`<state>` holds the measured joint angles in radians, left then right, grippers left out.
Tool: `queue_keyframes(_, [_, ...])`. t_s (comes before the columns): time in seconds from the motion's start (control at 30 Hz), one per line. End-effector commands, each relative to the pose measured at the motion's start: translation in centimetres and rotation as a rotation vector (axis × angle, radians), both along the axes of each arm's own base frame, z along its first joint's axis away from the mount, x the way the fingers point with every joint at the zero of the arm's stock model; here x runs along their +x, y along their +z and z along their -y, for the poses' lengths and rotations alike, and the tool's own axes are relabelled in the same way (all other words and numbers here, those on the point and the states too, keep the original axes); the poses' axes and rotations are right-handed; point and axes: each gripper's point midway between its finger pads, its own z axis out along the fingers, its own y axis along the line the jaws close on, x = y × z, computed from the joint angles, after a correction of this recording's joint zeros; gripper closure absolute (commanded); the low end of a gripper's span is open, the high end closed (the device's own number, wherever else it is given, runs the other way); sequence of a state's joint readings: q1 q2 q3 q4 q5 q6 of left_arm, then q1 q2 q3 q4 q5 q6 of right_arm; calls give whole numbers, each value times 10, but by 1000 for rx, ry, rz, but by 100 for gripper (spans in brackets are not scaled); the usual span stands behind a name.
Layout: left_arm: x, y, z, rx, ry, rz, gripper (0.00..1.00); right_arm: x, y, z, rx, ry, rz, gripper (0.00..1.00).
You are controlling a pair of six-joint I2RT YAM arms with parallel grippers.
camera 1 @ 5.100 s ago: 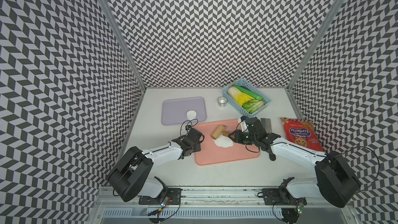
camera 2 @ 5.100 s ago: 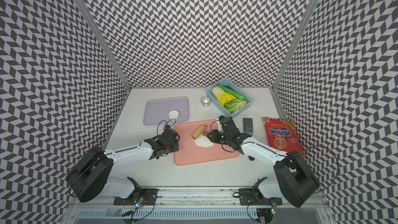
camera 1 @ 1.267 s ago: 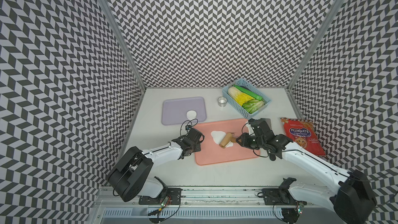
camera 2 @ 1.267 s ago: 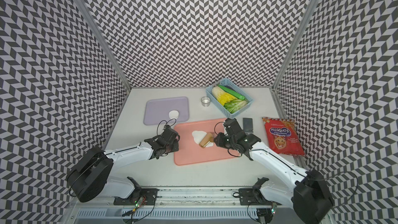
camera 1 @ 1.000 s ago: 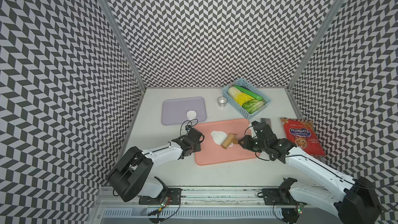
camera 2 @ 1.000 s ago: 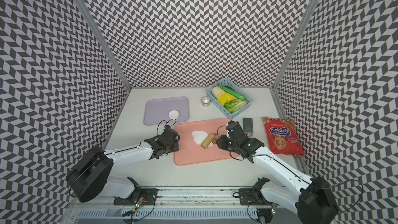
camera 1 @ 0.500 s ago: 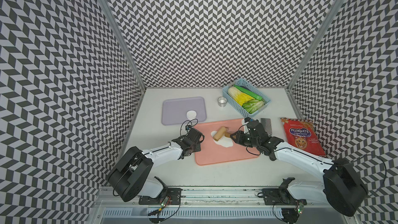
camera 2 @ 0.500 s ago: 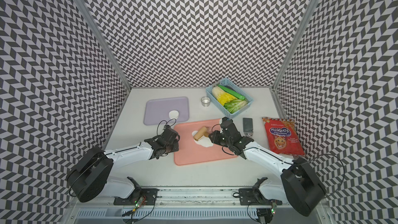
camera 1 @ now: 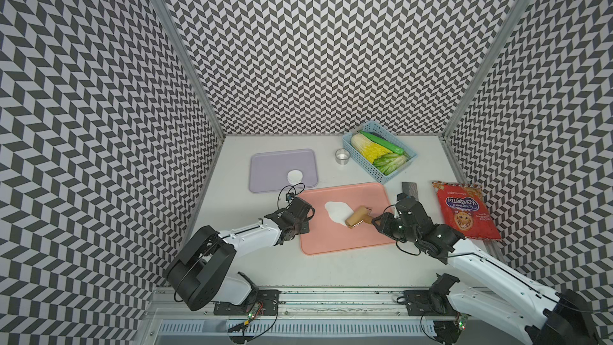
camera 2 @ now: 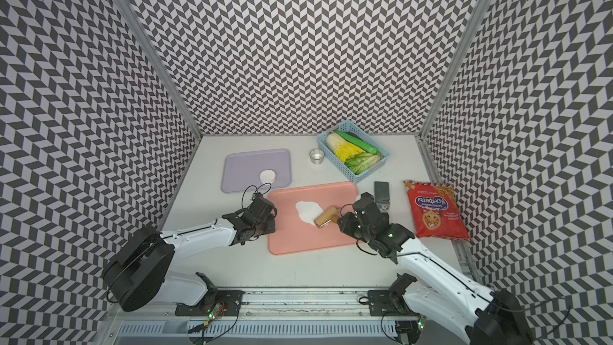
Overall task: Roll out the dumpling wrappers from the dough
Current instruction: Flatten out the dough on the work surface.
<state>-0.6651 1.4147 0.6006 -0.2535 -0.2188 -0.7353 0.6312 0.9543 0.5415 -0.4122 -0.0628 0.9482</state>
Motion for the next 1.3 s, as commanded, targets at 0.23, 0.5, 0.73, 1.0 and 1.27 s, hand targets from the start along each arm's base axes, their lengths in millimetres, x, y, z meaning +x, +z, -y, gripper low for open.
queue_keyframes(0.23, [-12, -12, -6, 44, -28, -60, 100, -21, -76, 44, -293, -118, -159, 100])
queue_keyframes(0.5, [-13, -11, -8, 51, -27, -59, 100, -12, -88, 38, -323, -97, -158, 100])
queue_keyframes(0.73, [-13, -11, -8, 49, -26, -60, 100, 5, -86, 16, -293, -51, -142, 100])
queue_keyframes(1.0, [-13, -10, -8, 48, -27, -55, 100, 8, 8, -30, -63, 128, -14, 100])
queue_keyframes(1.27, [-12, -14, -5, 41, -31, -62, 100, -24, -4, -27, -34, 216, -77, 100])
